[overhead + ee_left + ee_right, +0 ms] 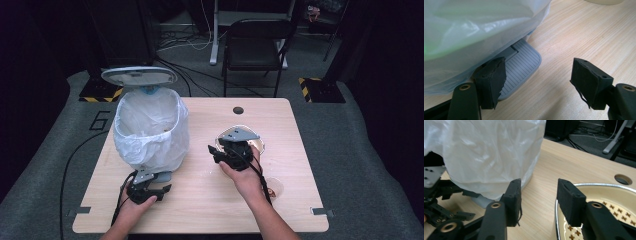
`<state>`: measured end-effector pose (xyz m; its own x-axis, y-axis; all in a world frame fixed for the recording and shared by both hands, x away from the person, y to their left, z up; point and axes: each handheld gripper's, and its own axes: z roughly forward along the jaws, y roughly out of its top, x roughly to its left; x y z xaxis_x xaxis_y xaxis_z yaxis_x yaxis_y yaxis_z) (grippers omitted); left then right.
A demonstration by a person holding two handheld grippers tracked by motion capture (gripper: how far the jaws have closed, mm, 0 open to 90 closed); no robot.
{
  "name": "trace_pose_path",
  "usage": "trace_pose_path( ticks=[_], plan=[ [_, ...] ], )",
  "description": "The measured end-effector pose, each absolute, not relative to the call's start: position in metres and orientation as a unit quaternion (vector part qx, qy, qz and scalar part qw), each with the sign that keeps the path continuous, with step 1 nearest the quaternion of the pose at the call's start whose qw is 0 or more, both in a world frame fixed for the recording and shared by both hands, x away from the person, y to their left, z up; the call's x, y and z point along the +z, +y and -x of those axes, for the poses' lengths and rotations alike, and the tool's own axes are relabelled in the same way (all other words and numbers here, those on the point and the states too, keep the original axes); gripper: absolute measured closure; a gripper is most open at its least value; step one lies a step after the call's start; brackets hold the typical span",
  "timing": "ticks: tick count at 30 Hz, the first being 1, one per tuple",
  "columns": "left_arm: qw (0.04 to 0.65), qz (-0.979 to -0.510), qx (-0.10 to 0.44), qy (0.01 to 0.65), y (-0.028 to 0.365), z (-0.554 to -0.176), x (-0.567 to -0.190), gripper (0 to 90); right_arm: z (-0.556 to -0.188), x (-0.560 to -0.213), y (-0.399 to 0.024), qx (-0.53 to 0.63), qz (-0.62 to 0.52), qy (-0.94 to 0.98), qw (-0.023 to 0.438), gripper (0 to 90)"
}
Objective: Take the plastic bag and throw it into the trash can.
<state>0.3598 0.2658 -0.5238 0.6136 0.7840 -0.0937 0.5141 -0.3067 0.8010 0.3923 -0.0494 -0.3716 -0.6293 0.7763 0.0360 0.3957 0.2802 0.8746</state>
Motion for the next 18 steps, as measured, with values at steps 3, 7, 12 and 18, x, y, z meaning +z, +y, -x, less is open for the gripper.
trace_pose_path(
  ticks=[3,7,12,18],
  plan=[
    [0.424,-0.792,0.159,0.410,0.266,-0.360,-0.524,28.0,-0.393,-0.379,-0.052,0.453,-0.391,0.774,0.207,57.8],
    [0.423,-0.792,0.160,0.410,0.266,-0.360,-0.524,28.0,-0.394,-0.386,-0.056,0.448,-0.401,0.772,0.206,61.3],
    [0.423,-0.792,0.159,0.410,0.266,-0.360,-0.524,28.0,-0.395,-0.393,-0.059,0.448,-0.412,0.767,0.205,64.1],
    [0.423,-0.792,0.159,0.410,0.266,-0.360,-0.524,28.0,-0.398,-0.401,-0.062,0.437,-0.422,0.768,0.206,64.7]
  ],
)
